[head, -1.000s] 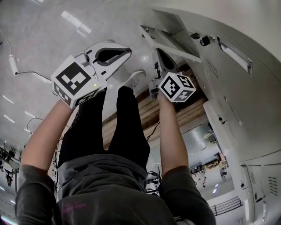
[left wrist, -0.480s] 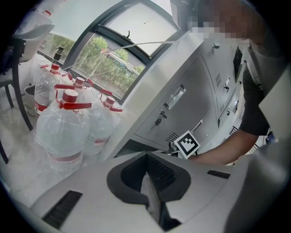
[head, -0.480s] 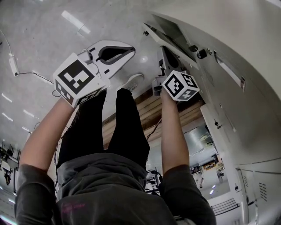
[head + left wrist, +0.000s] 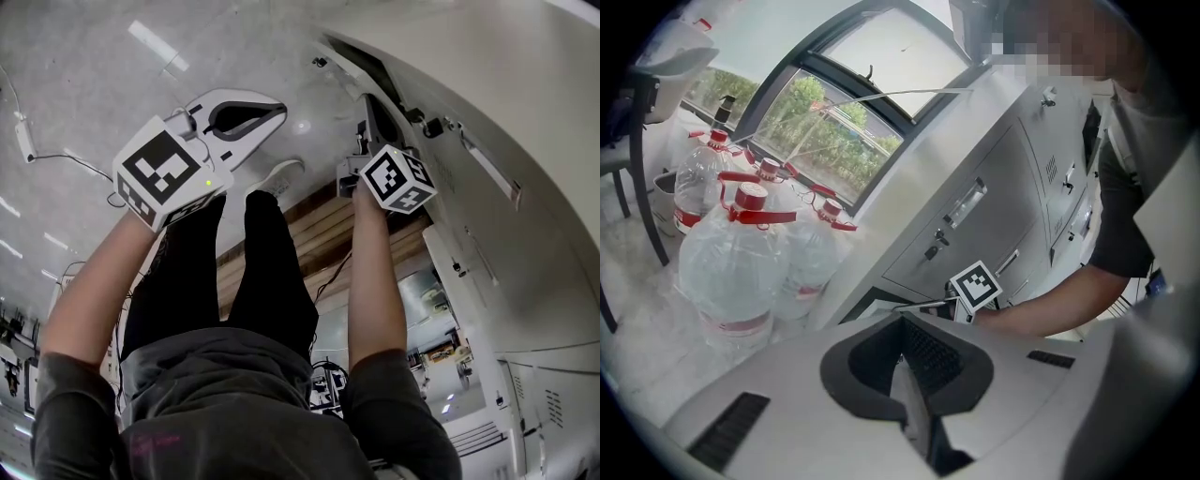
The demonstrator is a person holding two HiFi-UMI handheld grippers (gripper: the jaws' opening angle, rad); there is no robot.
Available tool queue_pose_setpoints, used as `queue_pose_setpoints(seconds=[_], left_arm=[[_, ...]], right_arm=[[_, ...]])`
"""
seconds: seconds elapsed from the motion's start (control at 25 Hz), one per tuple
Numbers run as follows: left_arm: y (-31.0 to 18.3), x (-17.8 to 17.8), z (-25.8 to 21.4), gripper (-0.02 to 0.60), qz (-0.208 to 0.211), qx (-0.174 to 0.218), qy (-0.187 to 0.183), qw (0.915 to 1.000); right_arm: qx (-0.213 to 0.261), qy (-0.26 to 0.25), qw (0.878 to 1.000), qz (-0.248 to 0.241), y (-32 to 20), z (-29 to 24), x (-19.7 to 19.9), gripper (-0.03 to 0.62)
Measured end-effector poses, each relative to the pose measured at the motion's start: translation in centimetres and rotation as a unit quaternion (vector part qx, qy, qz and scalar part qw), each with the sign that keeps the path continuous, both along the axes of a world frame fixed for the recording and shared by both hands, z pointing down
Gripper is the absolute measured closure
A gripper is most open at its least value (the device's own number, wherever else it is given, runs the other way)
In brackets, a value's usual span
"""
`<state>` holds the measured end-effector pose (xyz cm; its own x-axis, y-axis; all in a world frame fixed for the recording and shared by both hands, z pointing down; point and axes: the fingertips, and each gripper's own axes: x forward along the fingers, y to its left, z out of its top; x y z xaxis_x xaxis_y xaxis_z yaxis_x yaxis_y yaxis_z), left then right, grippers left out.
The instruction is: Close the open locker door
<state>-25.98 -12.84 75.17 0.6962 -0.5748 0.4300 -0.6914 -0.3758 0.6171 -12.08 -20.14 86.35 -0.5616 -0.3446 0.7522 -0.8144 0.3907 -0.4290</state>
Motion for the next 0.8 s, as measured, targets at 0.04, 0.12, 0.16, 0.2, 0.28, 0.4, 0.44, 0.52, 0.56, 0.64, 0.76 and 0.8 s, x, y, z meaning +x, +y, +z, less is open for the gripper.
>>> queue_pose_setpoints(seconds=[0.04, 0.12, 0.16, 0.2, 0.28, 0.4, 0.44, 0.52, 0.56, 0.64, 0.76, 0.8], left_arm=[[0.0, -0.1, 0.0, 0.574, -0.001, -0.001, 0.0, 1.0], [0.0, -0.2, 0.0, 0.574, -0.002, -0.001, 0.002, 1.0], [0.0, -0.3, -0.1, 0.574, -0.003, -0.001, 0.003, 1.0], [-0.1, -0.4, -0.1, 0.574, -0.003, 0.0, 0.004, 1.0], [-0.1, -0.5, 0.1, 0.574, -0.003, -0.001, 0.005, 1.0], [-0.1, -0.6, 0.5, 0.574, -0.001, -0.002, 0.008, 1.0], [-0.1, -0.6, 0.5, 0.574, -0.001, -0.003, 0.008, 1.0], [-0.2, -0.7, 0.7, 0.574, 0.0, -0.005, 0.009, 0.9999], [-0.2, -0.8, 0.8, 0.574, 0.001, -0.006, 0.01, 0.9999], [-0.5, -1.0, 0.9, 0.574, 0.003, -0.006, 0.01, 0.9999], [-1.1, -1.1, 1.1, 0.574, 0.007, -0.004, 0.012, 0.9999], [-1.2, -1.2, 1.2, 0.574, 0.008, -0.003, 0.012, 0.9999]], right_arm=[[0.002, 0.002, 1.0, 0.0, -0.3, -0.1, 0.1, 0.557], [0.006, 0.005, 1.0, 0.001, -0.7, -0.1, 0.1, 0.557], [0.007, 0.006, 1.0, 0.001, -0.9, -0.1, 0.0, 0.557], [0.009, 0.007, 1.0, 0.002, -1.0, -0.1, -0.1, 0.557], [0.012, 0.01, 1.0, 0.005, -1.2, 0.0, -0.1, 0.557], [0.018, 0.016, 1.0, 0.011, -1.6, 0.2, 0.0, 0.557], [0.019, 0.019, 1.0, 0.011, -1.7, 0.3, 0.0, 0.557], [0.02, 0.026, 0.999, 0.013, -1.7, 0.5, 0.0, 0.557], [0.02, 0.029, 0.999, 0.015, -1.7, 0.6, 0.0, 0.557], [0.021, 0.033, 0.999, 0.02, -1.9, 0.8, 0.1, 0.557], [0.024, 0.035, 0.999, 0.026, -2.3, 1.0, 0.0, 0.557], [0.024, 0.036, 0.999, 0.028, -2.4, 1.0, 0.0, 0.557]])
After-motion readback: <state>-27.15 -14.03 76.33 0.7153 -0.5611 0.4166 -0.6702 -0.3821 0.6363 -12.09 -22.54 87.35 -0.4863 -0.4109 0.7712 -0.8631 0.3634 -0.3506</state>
